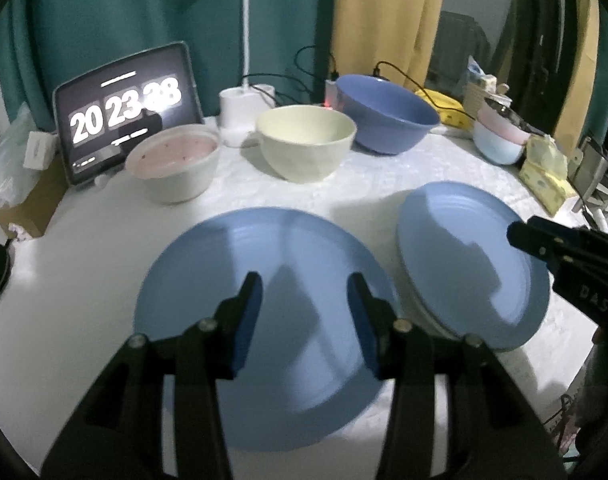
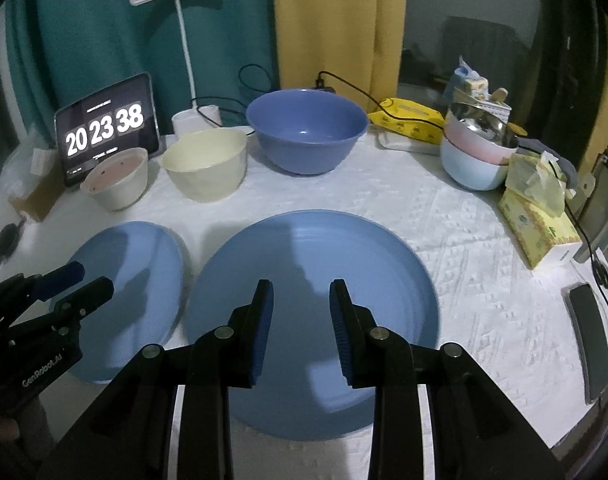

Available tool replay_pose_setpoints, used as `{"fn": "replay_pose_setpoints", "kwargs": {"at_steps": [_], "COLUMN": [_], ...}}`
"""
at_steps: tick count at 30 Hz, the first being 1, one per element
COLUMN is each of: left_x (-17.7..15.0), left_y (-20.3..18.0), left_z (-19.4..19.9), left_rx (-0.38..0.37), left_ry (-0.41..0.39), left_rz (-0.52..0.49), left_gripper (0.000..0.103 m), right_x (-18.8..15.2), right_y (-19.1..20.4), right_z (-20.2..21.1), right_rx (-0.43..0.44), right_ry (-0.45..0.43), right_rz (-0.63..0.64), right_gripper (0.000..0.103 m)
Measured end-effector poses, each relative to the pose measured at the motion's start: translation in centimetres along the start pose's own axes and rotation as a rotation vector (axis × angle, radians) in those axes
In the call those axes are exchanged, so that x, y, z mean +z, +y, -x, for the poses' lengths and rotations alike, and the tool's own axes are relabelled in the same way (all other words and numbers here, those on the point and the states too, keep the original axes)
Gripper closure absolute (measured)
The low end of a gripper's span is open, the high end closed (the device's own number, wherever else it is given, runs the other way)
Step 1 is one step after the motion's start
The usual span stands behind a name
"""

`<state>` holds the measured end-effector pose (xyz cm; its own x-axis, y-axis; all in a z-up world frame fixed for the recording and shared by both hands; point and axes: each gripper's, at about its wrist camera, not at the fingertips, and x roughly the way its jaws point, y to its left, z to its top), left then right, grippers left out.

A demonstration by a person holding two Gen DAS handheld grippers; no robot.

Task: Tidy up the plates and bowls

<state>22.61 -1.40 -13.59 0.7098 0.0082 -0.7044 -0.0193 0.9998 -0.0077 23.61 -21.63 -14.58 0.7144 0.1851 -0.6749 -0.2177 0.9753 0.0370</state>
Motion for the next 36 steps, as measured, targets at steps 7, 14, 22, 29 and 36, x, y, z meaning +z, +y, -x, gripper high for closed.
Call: {"fn": "replay_pose_setpoints", "kwargs": {"at_steps": [7,14,22,29,36], "left_x": [-0.8,-1.5,-1.8,-2.1,-2.5], "left_y": [2.4,4.9,7.0,9.4,11.3], "left_z": [-0.1,-0.4,-0.1,-0.4,-1.1], "left_rx": [0.035,0.06,0.093,0.127,0.146], "left_ry": [0.004,0.015,0.008,0.022,0.049], "left_rz": [0.034,0.072,0.095,0.138,0.152], "left_gripper": [0.057,0.057,0.057,0.057,0.054], "right_x": [-0.1,0.0,0.2,0.6,0.9], "right_y": [2.0,4.2,6.5,8.4,10.1], "right_z": [-0.5,-1.1,-2.0,-3.4,-5.2], "right_rx": [0.018,0.041,0.072,0.106,0.136], "right_ry": [0.011,0.021,0.039,0.063,0.095], "right_rz": [0.029,0.061,0.095,0.122,0.14], "right_gripper": [0.072,0.072,0.072,0.072,0.072]}}
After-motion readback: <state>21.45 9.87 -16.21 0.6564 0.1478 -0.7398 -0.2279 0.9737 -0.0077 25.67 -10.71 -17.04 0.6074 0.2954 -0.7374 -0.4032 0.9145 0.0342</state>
